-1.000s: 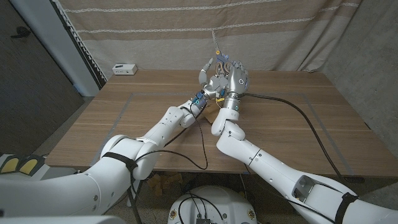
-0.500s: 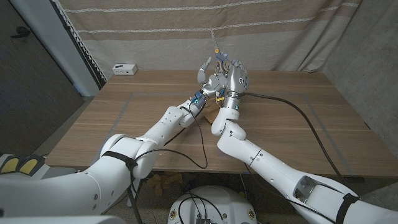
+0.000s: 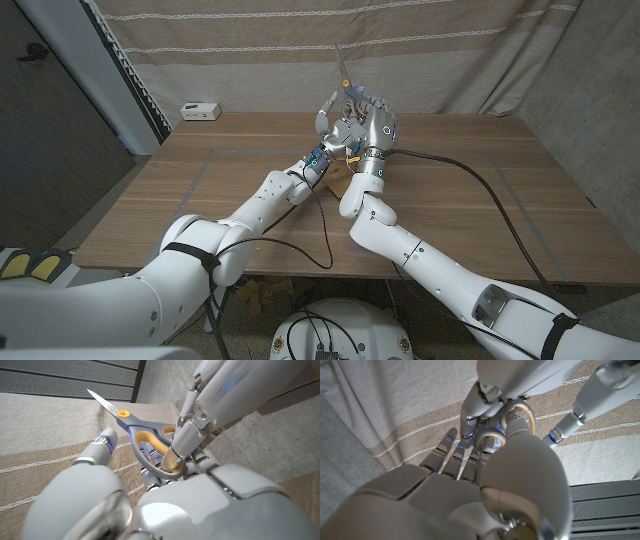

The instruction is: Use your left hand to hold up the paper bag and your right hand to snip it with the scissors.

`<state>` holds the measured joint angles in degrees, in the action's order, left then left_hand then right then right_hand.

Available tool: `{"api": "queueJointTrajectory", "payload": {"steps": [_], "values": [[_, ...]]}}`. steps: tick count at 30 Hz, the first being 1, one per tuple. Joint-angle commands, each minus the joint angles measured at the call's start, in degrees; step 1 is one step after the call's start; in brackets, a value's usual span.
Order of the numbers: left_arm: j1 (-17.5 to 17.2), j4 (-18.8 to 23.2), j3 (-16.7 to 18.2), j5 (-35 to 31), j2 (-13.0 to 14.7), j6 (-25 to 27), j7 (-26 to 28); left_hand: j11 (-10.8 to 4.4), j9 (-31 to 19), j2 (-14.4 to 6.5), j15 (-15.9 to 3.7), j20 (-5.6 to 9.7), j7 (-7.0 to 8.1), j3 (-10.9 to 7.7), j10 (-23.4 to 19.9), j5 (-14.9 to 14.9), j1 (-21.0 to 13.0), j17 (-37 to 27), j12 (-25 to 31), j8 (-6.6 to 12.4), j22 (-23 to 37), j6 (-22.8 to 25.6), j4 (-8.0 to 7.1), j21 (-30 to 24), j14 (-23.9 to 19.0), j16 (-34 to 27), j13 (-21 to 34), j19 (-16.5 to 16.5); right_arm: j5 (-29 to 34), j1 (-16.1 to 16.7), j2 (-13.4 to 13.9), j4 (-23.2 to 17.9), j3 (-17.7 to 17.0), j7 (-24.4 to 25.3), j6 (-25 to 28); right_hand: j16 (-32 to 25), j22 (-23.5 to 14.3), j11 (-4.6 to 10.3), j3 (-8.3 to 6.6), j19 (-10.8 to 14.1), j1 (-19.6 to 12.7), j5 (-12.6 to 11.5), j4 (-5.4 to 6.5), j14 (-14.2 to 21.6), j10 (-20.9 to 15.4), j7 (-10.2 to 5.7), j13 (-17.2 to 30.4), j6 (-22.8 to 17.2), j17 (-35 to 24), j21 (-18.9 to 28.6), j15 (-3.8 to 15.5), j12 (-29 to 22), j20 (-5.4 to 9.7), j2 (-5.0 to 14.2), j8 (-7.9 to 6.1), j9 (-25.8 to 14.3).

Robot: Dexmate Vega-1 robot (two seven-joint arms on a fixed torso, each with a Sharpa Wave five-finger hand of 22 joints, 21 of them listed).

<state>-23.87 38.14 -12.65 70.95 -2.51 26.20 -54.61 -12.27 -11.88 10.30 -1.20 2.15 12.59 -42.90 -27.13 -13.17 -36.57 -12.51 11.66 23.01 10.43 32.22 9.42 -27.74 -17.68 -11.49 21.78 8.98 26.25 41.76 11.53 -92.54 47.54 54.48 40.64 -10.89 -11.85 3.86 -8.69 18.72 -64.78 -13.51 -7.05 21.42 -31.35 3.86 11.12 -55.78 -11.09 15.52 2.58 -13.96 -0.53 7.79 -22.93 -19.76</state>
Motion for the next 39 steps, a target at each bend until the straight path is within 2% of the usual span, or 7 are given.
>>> {"api": "queueJointTrajectory", "payload": {"steps": [1,17,32,39], "values": [[-1.72,2.48,0.94,0.83,1.01,-0.46,2.2,0.01,-0.12,0.19,-10.7,3.14,0.06,0.24,0.02,-0.62,0.54,0.03,0.3,-0.39,-0.07,0.12,0.03,0.14,-0.85,-0.08,0.16,-0.08,0.37,0.41,0.22,-1.14,-0.28,0.11,-0.24,-0.16,-0.22,-0.06,-0.34,0.04,-0.3,0.28,0.13,-0.39,0.55,-2.24,0.16,-1.92,-0.12,0.14,3.48,0.27,-0.26,0.77,-2.78,-0.29],[-4.14,7.2,0.61,1.52,2.37,-1.71,5.45,-0.01,-0.2,0.07,-10.71,2.97,0.07,0.51,0.04,-0.75,0.77,0.07,0.42,-0.56,-0.04,0.24,0.03,0.56,-0.04,0.1,0.06,-0.39,0.08,2.34,1.13,-4.42,-1.85,0.31,-0.95,-0.19,-0.13,-0.39,-0.49,-0.56,-0.01,0.63,0.21,-0.88,3.01,-2.29,0.1,-1.59,-0.17,-0.05,2.77,1.38,-1.41,0.81,-3.35,-0.98],[-5.73,10.17,0.84,2.72,3.52,-3.93,7.63,-0.01,-0.22,-0.06,-10.74,2.86,0.08,0.59,0.07,-0.81,0.82,0.08,0.46,-0.67,-0.02,0.27,0.03,0.73,0.24,0.12,0.0,-0.48,-0.05,3.56,1.45,-5.62,-2.72,0.35,-1.04,-0.12,-0.09,-0.58,-0.76,-0.56,0.27,0.77,0.28,-0.96,4.06,-2.61,0.11,-1.26,-0.11,-0.03,2.71,1.78,-1.63,0.77,-3.67,-1.42],[-5.94,10.58,1.34,3.37,3.8,-5.55,8.12,-0.02,-0.23,-0.17,-10.74,2.79,0.08,0.66,0.06,-0.85,0.87,0.08,0.52,-0.77,-0.01,0.33,0.01,0.87,0.36,0.08,-0.04,-0.49,-0.35,3.94,1.74,-6.0,-2.96,0.01,-1.45,-0.23,-0.07,-0.46,-0.94,0.38,0.45,0.82,0.38,-0.74,4.2,-3.11,0.12,-0.99,-0.12,0.35,2.51,1.79,-2.1,0.91,-3.82,-1.67]]}}
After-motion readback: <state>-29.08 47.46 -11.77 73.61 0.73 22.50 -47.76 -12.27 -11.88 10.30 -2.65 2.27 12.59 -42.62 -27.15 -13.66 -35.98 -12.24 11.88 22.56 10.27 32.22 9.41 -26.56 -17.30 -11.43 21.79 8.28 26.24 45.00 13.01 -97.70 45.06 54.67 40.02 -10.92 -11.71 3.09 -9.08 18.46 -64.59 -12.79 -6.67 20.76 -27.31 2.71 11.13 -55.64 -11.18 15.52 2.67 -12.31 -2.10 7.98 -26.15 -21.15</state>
